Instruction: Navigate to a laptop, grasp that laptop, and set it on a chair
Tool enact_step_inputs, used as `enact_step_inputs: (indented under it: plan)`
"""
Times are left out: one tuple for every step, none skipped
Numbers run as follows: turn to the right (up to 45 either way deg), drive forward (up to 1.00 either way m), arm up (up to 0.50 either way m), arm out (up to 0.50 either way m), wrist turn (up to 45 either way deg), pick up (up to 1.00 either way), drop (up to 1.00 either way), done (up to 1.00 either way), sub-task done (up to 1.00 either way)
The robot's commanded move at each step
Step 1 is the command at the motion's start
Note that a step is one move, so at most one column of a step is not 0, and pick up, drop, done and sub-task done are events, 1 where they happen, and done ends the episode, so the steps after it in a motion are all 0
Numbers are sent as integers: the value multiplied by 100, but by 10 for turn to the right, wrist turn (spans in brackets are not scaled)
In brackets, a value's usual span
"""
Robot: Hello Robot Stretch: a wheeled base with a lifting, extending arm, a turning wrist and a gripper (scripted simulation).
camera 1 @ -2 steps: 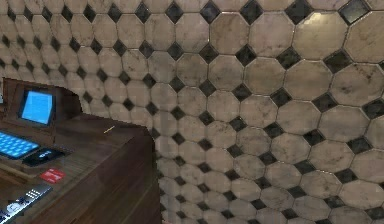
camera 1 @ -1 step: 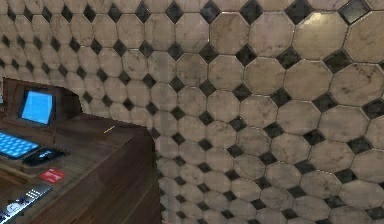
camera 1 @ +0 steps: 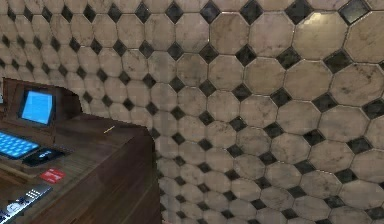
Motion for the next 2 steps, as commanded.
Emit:
enact_step_inputs:
  plan:
    - [0, 0, 0, 0, 0, 0, 100, 0, 0]
    - [0, 0, 10, 0, 0, 0, 0, 0, 0]
